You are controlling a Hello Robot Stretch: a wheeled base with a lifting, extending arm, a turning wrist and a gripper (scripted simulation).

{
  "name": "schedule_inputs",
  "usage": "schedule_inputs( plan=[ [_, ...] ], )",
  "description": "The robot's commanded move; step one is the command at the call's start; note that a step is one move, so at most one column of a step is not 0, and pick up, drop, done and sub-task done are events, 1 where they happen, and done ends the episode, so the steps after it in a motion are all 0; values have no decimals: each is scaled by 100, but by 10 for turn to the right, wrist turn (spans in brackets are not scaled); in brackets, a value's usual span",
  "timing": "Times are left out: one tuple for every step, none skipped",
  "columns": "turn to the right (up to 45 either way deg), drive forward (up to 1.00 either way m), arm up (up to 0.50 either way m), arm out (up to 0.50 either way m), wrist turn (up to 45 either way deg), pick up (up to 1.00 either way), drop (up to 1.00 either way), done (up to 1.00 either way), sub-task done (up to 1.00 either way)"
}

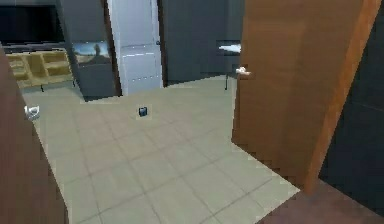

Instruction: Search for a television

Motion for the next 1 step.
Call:
schedule_inputs(
  plan=[
    [0,100,0,0,0,0,0,0,0]
  ],
)
